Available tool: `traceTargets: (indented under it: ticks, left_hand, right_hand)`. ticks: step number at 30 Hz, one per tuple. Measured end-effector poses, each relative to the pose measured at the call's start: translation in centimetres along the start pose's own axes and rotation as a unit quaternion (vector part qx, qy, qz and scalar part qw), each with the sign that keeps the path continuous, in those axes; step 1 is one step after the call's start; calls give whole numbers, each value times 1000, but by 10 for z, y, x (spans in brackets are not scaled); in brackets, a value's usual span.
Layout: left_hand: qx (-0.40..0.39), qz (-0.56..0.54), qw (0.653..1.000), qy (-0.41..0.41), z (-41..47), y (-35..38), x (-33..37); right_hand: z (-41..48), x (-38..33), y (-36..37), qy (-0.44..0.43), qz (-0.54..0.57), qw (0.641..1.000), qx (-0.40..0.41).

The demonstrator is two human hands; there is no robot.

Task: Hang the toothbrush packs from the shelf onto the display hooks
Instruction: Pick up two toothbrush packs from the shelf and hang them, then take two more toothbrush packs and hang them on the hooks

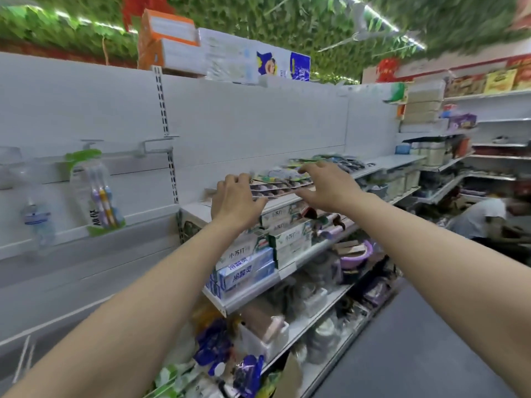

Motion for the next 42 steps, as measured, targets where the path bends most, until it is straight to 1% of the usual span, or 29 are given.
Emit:
traceTargets:
  ticks: [7,13,17,21,26,30,36,39,42]
  left_hand:
    - [-56,32,997,36,113,73,55]
    - [-75,39,994,71,228,132,100]
    - [-85,41,992,88,291,177,132]
    - [-93,47,989,100,340,223,164]
    - [-88,72,989,90,403,276,209]
    - [-75,76,992,71,456,321,252]
    - [-80,64,995,18,527,382,315]
    - [-79,77,994,7,562,408,337]
    - [-73,88,993,-17,595,434,347]
  right_hand:
    - [76,104,14,36,-39,999,4]
    - [156,194,27,56,-70,996,2]
    - [193,257,42,73,-94,993,-1]
    - [221,322,61,90,-77,993,-8]
    - [263,414,84,90,-46,995,-14]
    - [302,492,98,69,-29,997,-6]
    - [363,610,108,34,0,999,-22]
    - [395,658,115,34,17,999,-17]
    - [429,695,136,19,33,999,-29]
Point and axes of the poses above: each hand's wrist, its own z-axis towards the middle knuckle, its own y-axis out of the palm, x = y × z, the point moved 2 cm from there along z, towards the middle knuckle, and after that the axes turned 7 degrees about -x, right-handed, at the moved point
